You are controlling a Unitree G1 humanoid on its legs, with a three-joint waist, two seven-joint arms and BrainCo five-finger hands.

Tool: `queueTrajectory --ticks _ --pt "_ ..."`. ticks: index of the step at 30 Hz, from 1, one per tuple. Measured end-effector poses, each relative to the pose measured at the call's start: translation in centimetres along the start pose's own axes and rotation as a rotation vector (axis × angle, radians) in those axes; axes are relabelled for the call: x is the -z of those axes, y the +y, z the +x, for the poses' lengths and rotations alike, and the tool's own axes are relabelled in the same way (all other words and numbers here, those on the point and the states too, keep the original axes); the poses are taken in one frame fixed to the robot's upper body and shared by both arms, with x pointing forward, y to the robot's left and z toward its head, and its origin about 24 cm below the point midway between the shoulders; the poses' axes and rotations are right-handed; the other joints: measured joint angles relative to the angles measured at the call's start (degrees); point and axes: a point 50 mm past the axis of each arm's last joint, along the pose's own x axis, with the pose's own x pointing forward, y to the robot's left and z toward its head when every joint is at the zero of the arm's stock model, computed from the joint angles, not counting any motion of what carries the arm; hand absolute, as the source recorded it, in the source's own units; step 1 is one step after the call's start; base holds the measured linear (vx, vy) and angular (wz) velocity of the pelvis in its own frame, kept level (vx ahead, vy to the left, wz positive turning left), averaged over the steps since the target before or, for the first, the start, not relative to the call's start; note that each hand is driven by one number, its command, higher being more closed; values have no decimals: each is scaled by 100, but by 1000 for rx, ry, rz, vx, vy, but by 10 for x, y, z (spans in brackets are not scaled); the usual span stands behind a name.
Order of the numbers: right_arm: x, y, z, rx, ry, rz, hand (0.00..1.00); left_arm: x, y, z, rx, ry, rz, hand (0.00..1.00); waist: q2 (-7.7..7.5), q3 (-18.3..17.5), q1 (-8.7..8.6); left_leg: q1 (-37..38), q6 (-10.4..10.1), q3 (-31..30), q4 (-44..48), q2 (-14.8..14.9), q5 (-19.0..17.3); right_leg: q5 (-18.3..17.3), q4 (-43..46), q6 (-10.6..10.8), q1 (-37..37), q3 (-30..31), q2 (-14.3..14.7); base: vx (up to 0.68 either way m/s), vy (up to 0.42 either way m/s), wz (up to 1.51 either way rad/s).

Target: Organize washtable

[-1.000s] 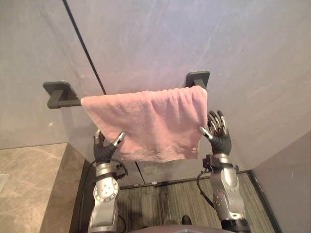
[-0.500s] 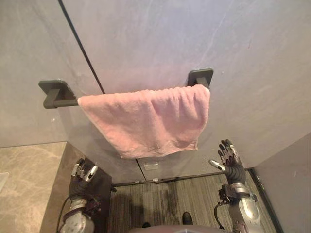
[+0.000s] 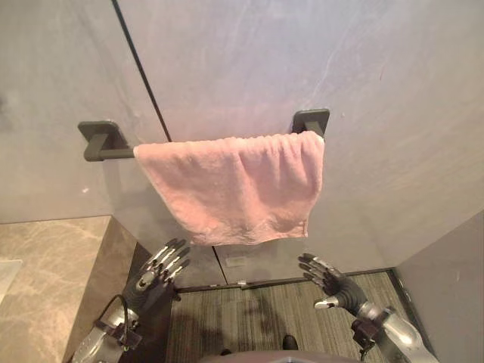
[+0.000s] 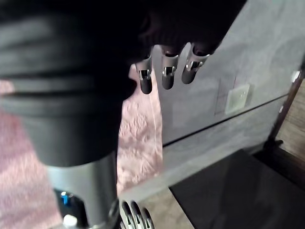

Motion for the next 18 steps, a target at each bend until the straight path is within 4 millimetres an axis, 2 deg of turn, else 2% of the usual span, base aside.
queueTrajectory --ticks 5,6,11,14,18 --pt "-14 8 24 -134 6 -88 0 -8 -21 18 245 82 -14 0 -30 -102 21 2 -14 12 12 0 14 56 -10 -12 8 35 3 -1 0 -1" --pt "-21 12 37 -172 -11 -115 0 -8 -28 28 312 103 -24 0 -30 -108 24 13 -19 29 19 0 24 78 -17 -17 11 58 7 -9 2 -6" --pt "-37 34 69 -269 -68 -146 0 -14 -49 58 488 110 -34 0 -27 -108 21 65 -20 61 37 1 27 113 -40 -29 54 123 20 -10 1 -6" --pt "-42 48 89 -298 -105 -133 0 -25 -57 76 543 52 -32 0 -39 -115 12 81 -20 72 79 1 26 138 -74 -35 102 142 22 -2 0 -1" --pt "-50 53 109 -255 -146 -110 0 -29 -59 97 515 -47 -45 0 -41 -116 22 79 -20 75 92 0 27 153 -84 -41 112 148 22 0 0 0"
